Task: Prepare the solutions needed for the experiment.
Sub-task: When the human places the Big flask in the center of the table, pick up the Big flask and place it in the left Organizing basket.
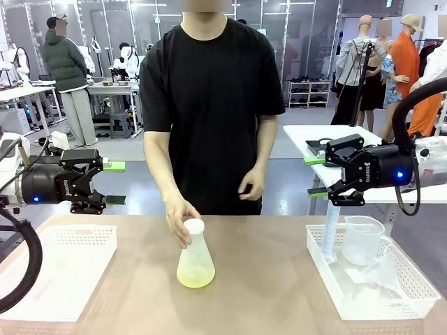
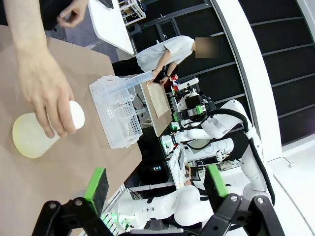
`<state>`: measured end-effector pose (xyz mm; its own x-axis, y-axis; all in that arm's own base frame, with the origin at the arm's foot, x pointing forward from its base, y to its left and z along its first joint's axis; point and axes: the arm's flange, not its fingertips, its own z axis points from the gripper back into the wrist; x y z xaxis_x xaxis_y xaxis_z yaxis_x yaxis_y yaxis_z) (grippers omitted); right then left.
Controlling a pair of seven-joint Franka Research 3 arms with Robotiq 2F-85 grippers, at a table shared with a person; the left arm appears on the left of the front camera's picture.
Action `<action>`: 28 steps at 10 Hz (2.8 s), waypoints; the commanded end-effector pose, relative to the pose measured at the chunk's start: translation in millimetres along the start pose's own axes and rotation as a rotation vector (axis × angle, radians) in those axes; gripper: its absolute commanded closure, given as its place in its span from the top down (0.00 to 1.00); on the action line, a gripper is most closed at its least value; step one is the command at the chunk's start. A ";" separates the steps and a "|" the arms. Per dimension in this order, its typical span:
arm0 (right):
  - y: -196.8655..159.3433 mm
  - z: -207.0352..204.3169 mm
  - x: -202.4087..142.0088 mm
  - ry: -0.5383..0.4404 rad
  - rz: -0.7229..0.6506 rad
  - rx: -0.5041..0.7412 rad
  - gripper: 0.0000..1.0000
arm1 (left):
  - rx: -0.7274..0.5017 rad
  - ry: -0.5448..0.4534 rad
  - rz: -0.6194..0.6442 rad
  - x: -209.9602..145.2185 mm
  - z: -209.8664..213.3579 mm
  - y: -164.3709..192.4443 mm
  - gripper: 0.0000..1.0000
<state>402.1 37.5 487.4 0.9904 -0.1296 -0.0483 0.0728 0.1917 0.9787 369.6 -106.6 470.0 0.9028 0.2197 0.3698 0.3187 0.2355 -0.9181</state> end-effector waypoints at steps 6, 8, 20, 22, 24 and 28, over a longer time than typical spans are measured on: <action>1.3 2.0 -0.4 -0.022 0.007 -0.006 0.70 | -0.001 0.009 0.001 -0.1 3.0 -2.8 1.00; 1.3 2.0 -0.4 -0.022 0.007 -0.006 0.70 | -0.001 0.009 0.001 -0.1 3.0 -2.8 1.00; 1.3 2.0 -0.4 -0.022 0.007 -0.006 0.70 | -0.026 -0.012 -0.048 7.7 -6.8 5.6 1.00; 1.3 2.0 -0.4 -0.022 0.007 -0.006 0.70 | -0.113 -0.018 -0.187 24.2 -26.2 9.8 1.00; 1.3 2.0 -0.4 -0.022 0.007 -0.006 0.70 | -0.051 -0.071 -0.473 39.0 -33.6 20.4 1.00; 1.3 2.0 -0.4 -0.022 0.007 -0.006 0.70 | -0.051 -0.055 -0.771 48.0 -45.0 24.3 1.00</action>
<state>401.8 34.8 488.5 0.9891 -0.1404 -0.0437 0.0714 0.1989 0.9774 427.8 -121.7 462.5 0.4226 0.0520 0.9048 0.8605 0.2905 -0.4186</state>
